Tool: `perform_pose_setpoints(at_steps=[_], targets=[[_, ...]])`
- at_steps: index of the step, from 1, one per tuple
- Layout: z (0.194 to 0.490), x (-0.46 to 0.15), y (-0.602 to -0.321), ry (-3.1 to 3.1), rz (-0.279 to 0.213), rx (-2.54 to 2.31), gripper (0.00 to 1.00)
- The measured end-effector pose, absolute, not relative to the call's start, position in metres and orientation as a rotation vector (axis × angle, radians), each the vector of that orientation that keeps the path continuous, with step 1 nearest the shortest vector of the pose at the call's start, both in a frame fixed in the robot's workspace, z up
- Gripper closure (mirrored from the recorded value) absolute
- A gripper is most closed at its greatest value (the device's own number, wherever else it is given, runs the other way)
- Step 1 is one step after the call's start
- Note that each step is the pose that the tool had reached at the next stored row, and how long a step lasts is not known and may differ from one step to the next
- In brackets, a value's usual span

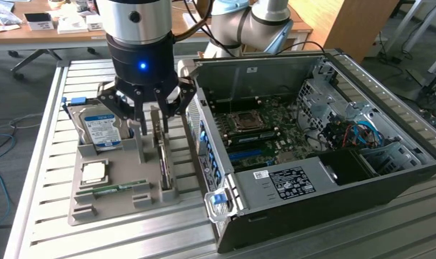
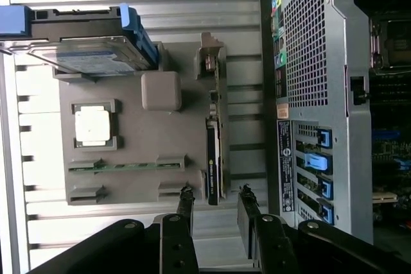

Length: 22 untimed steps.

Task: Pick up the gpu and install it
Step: 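Pick up the gpu and move the gpu toward the slot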

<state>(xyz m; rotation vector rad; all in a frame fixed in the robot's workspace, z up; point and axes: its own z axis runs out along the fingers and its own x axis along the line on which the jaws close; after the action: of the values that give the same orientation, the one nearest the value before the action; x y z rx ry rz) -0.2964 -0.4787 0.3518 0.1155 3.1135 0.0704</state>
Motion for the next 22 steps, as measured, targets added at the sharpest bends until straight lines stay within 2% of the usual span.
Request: perform_pose_setpoints(at_steps=[22], targets=[[0.337,-0.296,-0.479,3.114,0.07,0.115,0.58]])
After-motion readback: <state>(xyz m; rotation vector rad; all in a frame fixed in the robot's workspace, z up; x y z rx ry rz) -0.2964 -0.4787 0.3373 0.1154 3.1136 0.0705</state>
